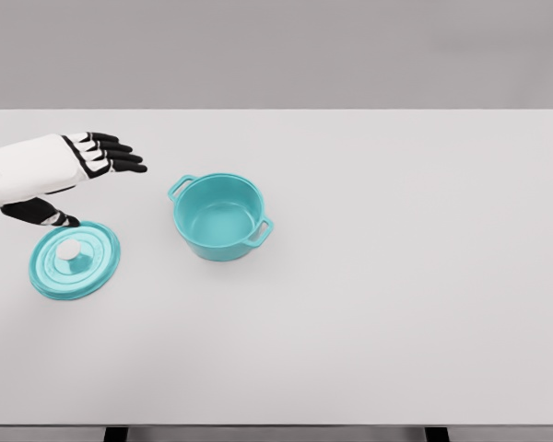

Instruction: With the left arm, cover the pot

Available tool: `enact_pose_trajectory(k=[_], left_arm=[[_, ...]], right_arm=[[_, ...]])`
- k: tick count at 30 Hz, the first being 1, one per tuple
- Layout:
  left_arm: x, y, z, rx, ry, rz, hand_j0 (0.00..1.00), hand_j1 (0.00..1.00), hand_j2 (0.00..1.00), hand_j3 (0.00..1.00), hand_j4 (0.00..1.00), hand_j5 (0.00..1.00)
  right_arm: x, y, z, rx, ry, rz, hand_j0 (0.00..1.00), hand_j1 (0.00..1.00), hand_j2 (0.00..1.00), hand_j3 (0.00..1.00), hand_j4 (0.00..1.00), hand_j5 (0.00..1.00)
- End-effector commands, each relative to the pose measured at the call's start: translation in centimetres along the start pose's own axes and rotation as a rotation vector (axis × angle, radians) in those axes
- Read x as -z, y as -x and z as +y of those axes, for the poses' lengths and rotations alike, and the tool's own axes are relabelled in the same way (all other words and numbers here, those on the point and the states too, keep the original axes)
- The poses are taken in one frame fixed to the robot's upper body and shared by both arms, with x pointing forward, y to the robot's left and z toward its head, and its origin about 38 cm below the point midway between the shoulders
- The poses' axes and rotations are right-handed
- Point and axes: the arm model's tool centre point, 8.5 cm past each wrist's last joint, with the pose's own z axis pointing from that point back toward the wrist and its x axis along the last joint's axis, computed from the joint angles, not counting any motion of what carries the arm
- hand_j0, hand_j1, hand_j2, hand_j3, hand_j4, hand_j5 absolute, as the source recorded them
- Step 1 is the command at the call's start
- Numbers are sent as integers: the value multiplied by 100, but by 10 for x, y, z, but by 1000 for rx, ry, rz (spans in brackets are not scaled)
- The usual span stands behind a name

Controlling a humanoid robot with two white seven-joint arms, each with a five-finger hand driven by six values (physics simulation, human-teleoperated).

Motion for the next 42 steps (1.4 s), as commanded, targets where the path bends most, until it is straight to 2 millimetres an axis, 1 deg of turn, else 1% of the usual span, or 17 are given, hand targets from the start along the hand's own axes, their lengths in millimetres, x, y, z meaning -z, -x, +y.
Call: enact_pose_trajectory(k=[1,10,13,14,16,17,18,19,20,22,24,26,28,30,36,38,42], left_arm=[[0,0,0,-6,-1,-2,100,100,100,100,100,100],[1,3,-7,21,35,22,100,100,100,100,100,100],[-5,28,-28,-4,82,103,100,100,100,100,100,100],[-8,29,-30,-2,108,108,100,100,100,100,100,100],[-8,25,-52,15,292,74,100,100,100,100,100,100],[-16,27,-58,6,328,84,100,100,100,100,100,100],[-16,25,-60,-25,323,70,100,100,100,100,100,100],[-13,24,-55,-48,304,54,100,100,100,100,100,100],[-15,26,-39,-58,275,53,100,100,100,100,100,100],[-20,28,-28,-105,242,50,100,100,100,100,100,100],[-23,35,-31,-151,229,67,100,100,100,100,100,100],[-23,43,-41,-311,299,160,100,100,100,100,100,100],[-24,51,-31,-462,280,237,100,100,100,100,100,100],[-24,55,-35,-509,290,304,100,100,100,100,100,100],[-13,46,-40,-500,314,274,100,100,100,100,100,100],[-3,44,-45,-472,329,266,100,100,100,100,100,100],[0,42,-51,-462,350,263,100,100,100,100,100,100]], right_arm=[[0,0,0,-1,0,-3,100,100,100,100,100,100],[0,3,1,4,-2,11,100,100,100,100,100,100],[0,3,1,4,-2,11,100,100,100,100,100,100],[0,3,1,4,-2,11,100,100,100,100,100,100],[0,3,1,4,-2,11,100,100,100,100,100,100],[0,3,1,4,-2,11,100,100,100,100,100,100],[0,3,1,4,-2,11,100,100,100,100,100,100],[0,3,1,4,-2,11,100,100,100,100,100,100],[0,3,1,4,-2,11,100,100,100,100,100,100],[0,3,1,4,-2,11,100,100,100,100,100,100],[0,3,1,4,-2,11,100,100,100,100,100,100],[0,3,1,4,-2,11,100,100,100,100,100,100],[0,3,1,4,-2,11,100,100,100,100,100,100],[0,3,1,4,-2,11,100,100,100,100,100,100],[0,3,1,4,-2,11,100,100,100,100,100,100],[0,3,1,4,-2,11,100,100,100,100,100,100],[0,3,1,4,-2,11,100,100,100,100,100,100]])
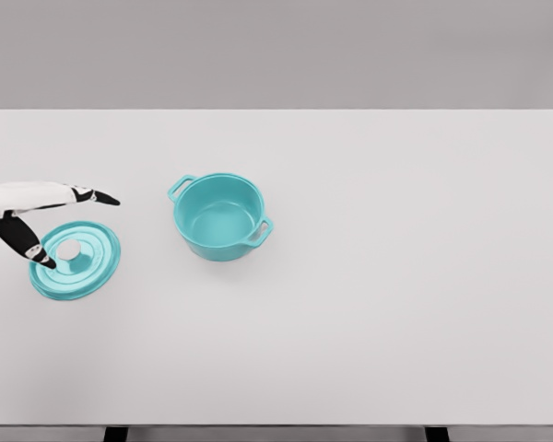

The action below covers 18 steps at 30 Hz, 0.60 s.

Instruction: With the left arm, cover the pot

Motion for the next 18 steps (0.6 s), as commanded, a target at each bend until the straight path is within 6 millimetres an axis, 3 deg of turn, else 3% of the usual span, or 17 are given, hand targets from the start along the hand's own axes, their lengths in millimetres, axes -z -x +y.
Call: enact_pose_trajectory(k=[1,14,18], left_arm=[[3,-1,-3,4,10,1,100,100,100,100,100,100],[8,5,-14,17,39,32,96,96,96,96,96,96],[10,5,-16,15,44,32,86,86,86,86,86,86]], right_arm=[[0,0,0,0,0,0,100,100,100,100,100,100],[0,0,0,0,0,0,100,100,100,100,100,100],[0,0,0,0,0,0,100,100,100,100,100,100]])
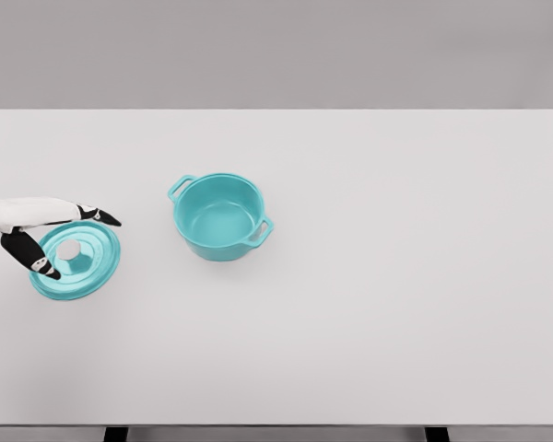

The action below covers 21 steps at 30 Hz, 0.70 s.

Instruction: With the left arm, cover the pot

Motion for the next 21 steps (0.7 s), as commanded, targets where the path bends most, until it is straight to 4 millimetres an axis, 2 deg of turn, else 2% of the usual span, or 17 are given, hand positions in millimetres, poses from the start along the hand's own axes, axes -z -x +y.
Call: enact_pose_trajectory(k=[1,3,12,21], left_arm=[[1,0,0,-1,-1,1,83,83,83,83,83,83],[1,1,0,-4,-1,2,79,79,79,79,79,79],[3,9,-9,-3,21,29,80,80,80,80,80,80],[6,10,-9,-9,20,29,80,80,80,80,80,80]], right_arm=[[0,0,0,0,0,0,100,100,100,100,100,100],[0,0,0,0,0,0,100,100,100,100,100,100],[0,0,0,0,0,0,100,100,100,100,100,100],[0,0,0,0,0,0,100,100,100,100,100,100]])
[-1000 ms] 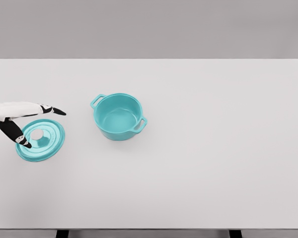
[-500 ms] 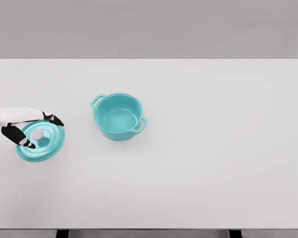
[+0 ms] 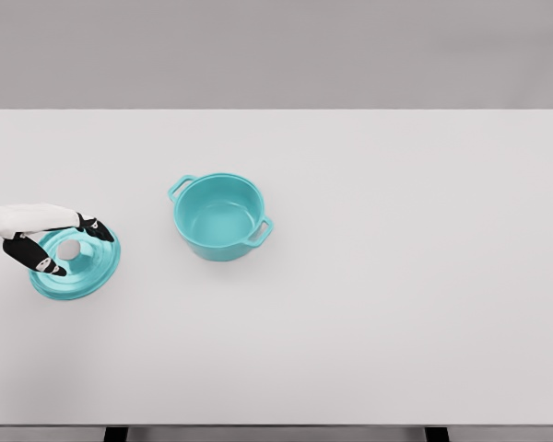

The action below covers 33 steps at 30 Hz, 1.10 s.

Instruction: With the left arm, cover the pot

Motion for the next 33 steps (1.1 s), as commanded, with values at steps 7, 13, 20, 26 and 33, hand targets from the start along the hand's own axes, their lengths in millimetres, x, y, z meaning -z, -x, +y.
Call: enact_pose_trajectory(k=[7,13,20,26,33], left_arm=[[8,5,-3,-4,5,12,80,80,80,80,80,80],[10,10,-4,-10,5,25,80,80,80,80,80,80],[10,10,-4,-10,7,25,79,79,79,79,79,79],[9,10,-4,-10,6,27,79,79,79,79,79,79],[8,12,-4,-10,6,31,78,78,78,78,78,78]], right_arm=[[0,0,0,0,0,0,100,100,100,100,100,100],[0,0,0,0,0,0,100,100,100,100,100,100],[0,0,0,0,0,0,100,100,100,100,100,100],[0,0,0,0,0,0,100,100,100,100,100,100],[0,0,0,0,0,0,100,100,100,100,100,100]])
